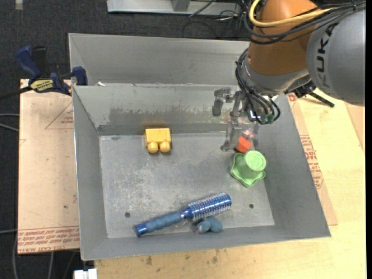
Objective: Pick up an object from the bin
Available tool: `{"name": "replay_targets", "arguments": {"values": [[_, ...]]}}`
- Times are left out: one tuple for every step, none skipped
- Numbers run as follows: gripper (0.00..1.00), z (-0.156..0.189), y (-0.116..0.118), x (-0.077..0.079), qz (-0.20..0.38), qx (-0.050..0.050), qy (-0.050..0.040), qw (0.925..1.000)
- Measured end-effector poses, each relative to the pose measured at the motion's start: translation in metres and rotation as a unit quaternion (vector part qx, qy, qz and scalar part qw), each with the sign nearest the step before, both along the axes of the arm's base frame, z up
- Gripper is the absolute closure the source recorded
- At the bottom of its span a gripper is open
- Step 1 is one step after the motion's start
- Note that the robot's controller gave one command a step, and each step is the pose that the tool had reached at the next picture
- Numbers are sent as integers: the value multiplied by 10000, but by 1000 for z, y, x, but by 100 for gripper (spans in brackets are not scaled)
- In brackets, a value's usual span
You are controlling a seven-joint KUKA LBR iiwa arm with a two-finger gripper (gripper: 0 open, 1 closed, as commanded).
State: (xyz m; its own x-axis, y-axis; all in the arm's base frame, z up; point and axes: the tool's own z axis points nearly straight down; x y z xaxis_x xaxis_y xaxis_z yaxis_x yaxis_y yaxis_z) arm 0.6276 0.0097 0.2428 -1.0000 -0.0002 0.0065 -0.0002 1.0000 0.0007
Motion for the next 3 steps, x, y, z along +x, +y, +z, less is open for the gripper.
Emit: {"name": "replay_targets", "arguments": {"values": [[0,-107,15,-56,1015,9,2,9948],[0,-174,14,-129,1377,10,-8,9905],[100,-170,15,-124,1375,10,-90,9905]]}}
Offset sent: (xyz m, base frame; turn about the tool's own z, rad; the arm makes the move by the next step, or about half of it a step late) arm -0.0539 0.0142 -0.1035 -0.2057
